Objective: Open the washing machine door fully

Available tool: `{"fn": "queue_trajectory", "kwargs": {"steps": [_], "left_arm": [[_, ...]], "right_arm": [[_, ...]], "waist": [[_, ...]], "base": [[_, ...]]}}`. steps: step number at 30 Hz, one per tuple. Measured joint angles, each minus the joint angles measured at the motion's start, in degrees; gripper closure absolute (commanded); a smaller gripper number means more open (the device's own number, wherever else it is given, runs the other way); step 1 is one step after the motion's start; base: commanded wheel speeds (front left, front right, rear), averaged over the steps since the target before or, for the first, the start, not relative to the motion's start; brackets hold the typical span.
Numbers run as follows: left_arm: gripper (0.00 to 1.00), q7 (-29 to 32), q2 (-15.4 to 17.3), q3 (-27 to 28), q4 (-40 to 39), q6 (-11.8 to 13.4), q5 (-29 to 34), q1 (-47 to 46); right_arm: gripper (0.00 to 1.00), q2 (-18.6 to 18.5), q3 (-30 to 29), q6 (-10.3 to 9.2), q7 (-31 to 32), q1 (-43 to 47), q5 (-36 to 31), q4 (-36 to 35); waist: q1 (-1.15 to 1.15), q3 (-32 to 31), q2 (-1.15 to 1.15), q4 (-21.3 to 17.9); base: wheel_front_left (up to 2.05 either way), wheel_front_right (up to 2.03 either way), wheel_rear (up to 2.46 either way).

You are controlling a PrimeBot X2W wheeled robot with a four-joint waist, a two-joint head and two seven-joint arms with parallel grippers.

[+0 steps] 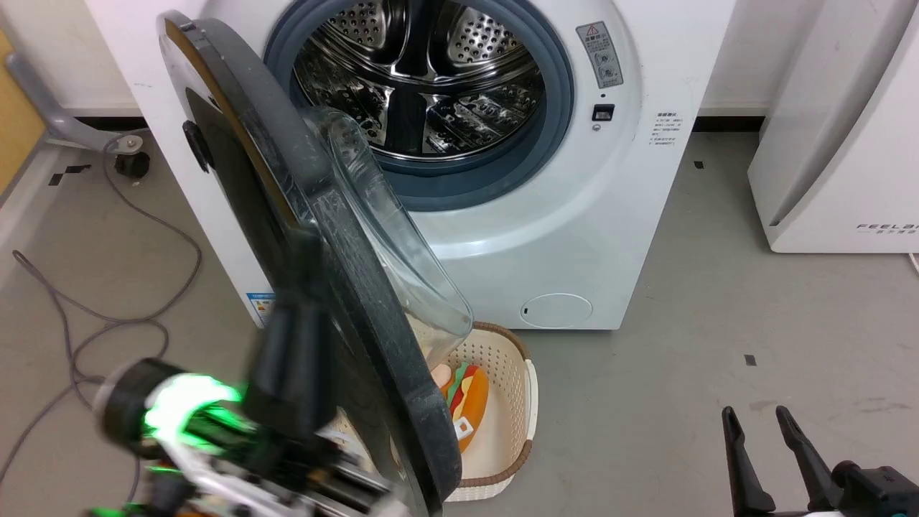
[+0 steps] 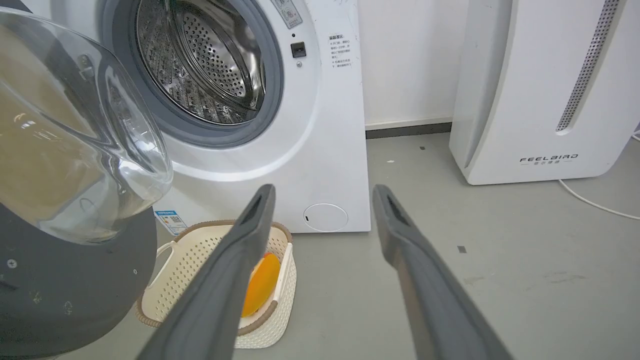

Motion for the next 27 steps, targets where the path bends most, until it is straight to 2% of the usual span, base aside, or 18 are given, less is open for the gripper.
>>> {"fn": "queue_trajectory", "kwargs": {"steps": [5, 10, 18, 22, 27], "left_arm": [[1.0, 3.56, 0.02, -8.09, 1.54, -2.81, -1.33, 0.36], [1.0, 11.01, 0.01, -14.77, 7.16, -3.22, -4.76, 4.03], [1.0, 20.33, 1.15, -17.7, 15.29, -1.42, -5.47, 7.56], [1.0, 20.65, 1.27, -17.8, 20.31, -0.32, -4.35, 7.25], [1.0, 18.2, 1.09, -17.27, 26.08, 1.75, -1.94, 4.06]], "right_arm": [[0.0, 0.0, -0.16, 0.0, -0.04, -0.1, -0.01, 0.27], [0.0, 0.0, 0.0, 0.0, -0.04, -0.11, -0.01, 0.46], [0.0, 0.0, 0.02, 0.0, 0.03, -0.09, -0.01, 0.56], [0.0, 0.0, 0.14, 0.0, 0.13, -0.09, -0.01, 0.68], [0.0, 0.0, 0.33, 0.0, 0.31, -0.1, -0.01, 0.8]], "waist": [[0.0, -0.15, 0.0, 0.14], [0.0, -0.38, 0.0, 0.17], [0.0, -0.39, 0.0, 0.23], [0.0, -0.32, 0.0, 0.18], [0.0, -0.23, 0.0, 0.01]], "base": [[0.0, 0.0, 0.0], [0.0, 0.0, 0.0], [0.0, 0.0, 0.0], [0.0, 0.0, 0.0], [0.0, 0.0, 0.0]]}}
